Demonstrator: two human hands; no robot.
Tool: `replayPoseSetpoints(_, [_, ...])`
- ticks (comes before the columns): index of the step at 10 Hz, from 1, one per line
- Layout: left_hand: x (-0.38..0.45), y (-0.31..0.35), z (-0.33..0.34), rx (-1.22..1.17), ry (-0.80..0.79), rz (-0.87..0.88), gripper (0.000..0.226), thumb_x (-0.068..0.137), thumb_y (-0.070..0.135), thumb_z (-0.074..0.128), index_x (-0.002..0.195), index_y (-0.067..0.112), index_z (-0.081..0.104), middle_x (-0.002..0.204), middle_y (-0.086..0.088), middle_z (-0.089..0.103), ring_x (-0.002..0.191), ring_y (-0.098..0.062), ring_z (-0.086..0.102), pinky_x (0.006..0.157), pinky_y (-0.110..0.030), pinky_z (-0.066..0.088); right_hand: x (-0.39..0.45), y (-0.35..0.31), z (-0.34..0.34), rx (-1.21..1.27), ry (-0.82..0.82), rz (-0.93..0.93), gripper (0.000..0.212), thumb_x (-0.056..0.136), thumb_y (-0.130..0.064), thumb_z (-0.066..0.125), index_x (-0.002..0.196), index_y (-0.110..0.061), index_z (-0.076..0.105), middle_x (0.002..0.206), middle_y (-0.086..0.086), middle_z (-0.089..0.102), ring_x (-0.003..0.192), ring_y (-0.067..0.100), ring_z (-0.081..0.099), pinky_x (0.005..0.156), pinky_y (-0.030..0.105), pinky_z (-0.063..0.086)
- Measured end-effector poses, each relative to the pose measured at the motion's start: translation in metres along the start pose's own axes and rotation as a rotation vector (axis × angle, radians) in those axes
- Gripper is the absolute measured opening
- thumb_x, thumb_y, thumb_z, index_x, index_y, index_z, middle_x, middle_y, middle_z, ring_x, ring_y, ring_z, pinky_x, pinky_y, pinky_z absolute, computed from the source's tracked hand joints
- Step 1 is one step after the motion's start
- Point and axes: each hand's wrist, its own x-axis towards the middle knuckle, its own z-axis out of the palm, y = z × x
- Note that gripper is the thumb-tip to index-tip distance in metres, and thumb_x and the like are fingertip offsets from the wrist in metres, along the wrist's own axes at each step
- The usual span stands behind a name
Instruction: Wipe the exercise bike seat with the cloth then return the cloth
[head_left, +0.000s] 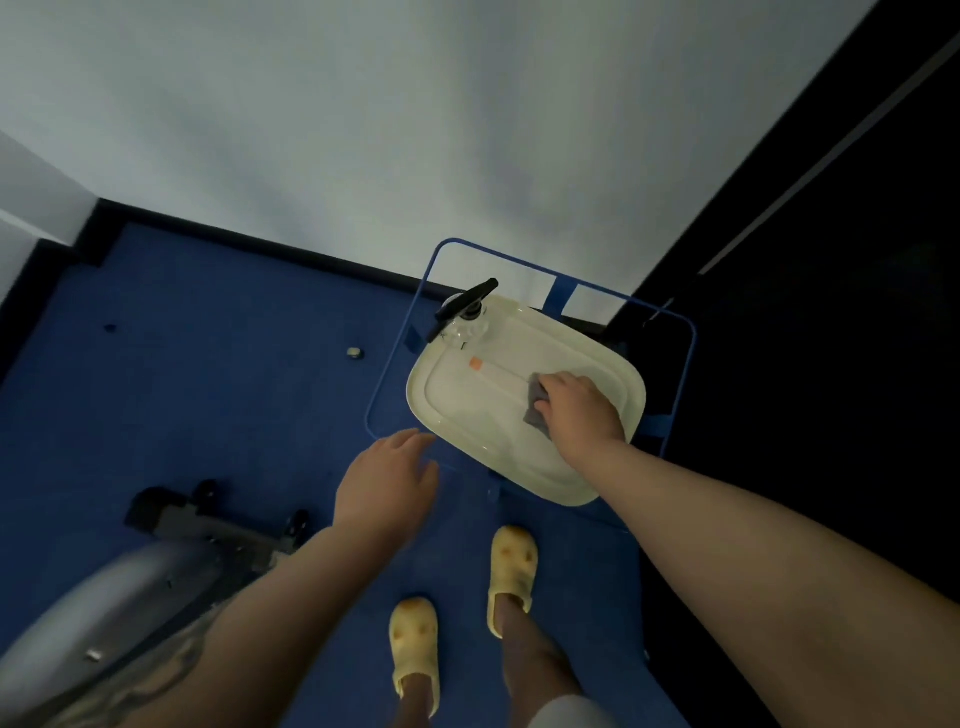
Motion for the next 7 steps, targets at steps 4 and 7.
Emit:
replayPoseSetpoints(4, [-0.023, -0.011, -0.018, -0.01, 0.06, -0.034, 0.04, 0.096, 0.028, 0.04, 0.136, 0.023, 0.046, 0.145, 0.005, 0.043, 0.132, -0.016, 0.04, 0.107, -0.032, 0.031, -0.019, -0.024, -0.011, -0.141, 0.005, 0.049, 0.033, 0.102, -0.029, 0.039, 0.127, -0.012, 0.053, 0.132, 0.009, 0.055, 0.119, 0.026, 0.051, 0.087, 0.035, 0.044])
replayPoseSetpoints(7, [-0.092, -0.036, -0.055, -0.001, 0.147, 0.144, 0.039, 0.096, 0.028, 0.039, 0.133, 0.022, 0.047, 0.141, 0.006, 0.046, 0.127, -0.015, 0.044, 0.101, -0.028, 0.034, -0.101, -0.065, -0.029, -0.159, 0.119, 0.019, 0.03, 0.101, -0.022, 0.039, 0.128, -0.013, 0.051, 0.133, 0.007, 0.053, 0.119, 0.025, 0.048, 0.081, 0.034, 0.042])
